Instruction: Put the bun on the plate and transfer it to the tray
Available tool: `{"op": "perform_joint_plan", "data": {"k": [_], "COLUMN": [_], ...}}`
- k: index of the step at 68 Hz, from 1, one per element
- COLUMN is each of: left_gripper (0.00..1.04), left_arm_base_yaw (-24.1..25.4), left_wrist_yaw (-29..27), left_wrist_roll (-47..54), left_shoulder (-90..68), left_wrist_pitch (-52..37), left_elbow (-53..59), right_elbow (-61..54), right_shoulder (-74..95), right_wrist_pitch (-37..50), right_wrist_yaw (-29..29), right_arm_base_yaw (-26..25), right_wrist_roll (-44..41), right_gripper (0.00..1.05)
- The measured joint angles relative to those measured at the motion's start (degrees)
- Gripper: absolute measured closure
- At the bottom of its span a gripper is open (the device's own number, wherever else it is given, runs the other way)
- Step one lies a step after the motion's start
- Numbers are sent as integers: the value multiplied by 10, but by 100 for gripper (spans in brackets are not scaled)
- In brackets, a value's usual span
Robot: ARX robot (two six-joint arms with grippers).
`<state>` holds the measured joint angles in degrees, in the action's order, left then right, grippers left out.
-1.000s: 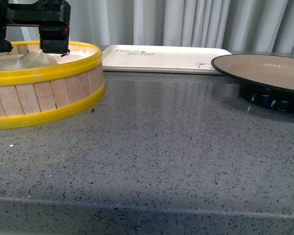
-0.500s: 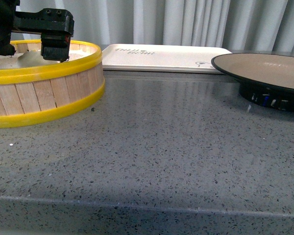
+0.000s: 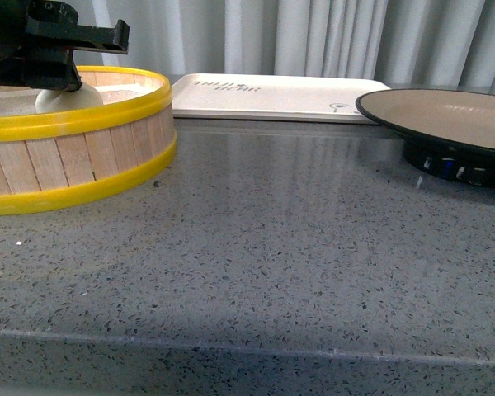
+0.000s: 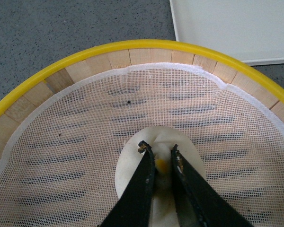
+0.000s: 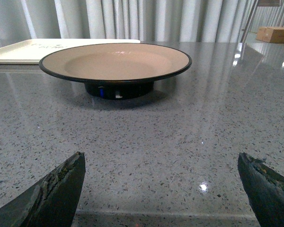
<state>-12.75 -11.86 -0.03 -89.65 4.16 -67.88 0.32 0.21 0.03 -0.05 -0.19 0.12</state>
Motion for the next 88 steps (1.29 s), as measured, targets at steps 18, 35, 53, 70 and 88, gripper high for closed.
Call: {"op": "perform_joint_plan", "data": {"k": [18,35,53,70,88], "left_gripper": [101,101,101,101,101], "left_arm_base_yaw": [-6,-99,-242,-334,-353], "left_wrist_yaw": [0,9,9,14,2], "left_wrist_roll": [2,15,36,60,83], "left_shoulder": [6,2,-124,-283,-351], "left_wrist_pitch": [8,13,33,69,97], "left_elbow": [-19,-129,-292,-444,-532], "right_elbow": [0,0,0,0,0], "right_shoulder": [0,0,0,0,0], "right_wrist_pitch": [0,0,0,0,0], "right_wrist_yaw": [0,0,0,0,0], "right_arm_base_yaw": [0,0,0,0,0], "right_wrist_roll": [0,0,0,0,0], "right_gripper": [8,8,8,8,8]}}
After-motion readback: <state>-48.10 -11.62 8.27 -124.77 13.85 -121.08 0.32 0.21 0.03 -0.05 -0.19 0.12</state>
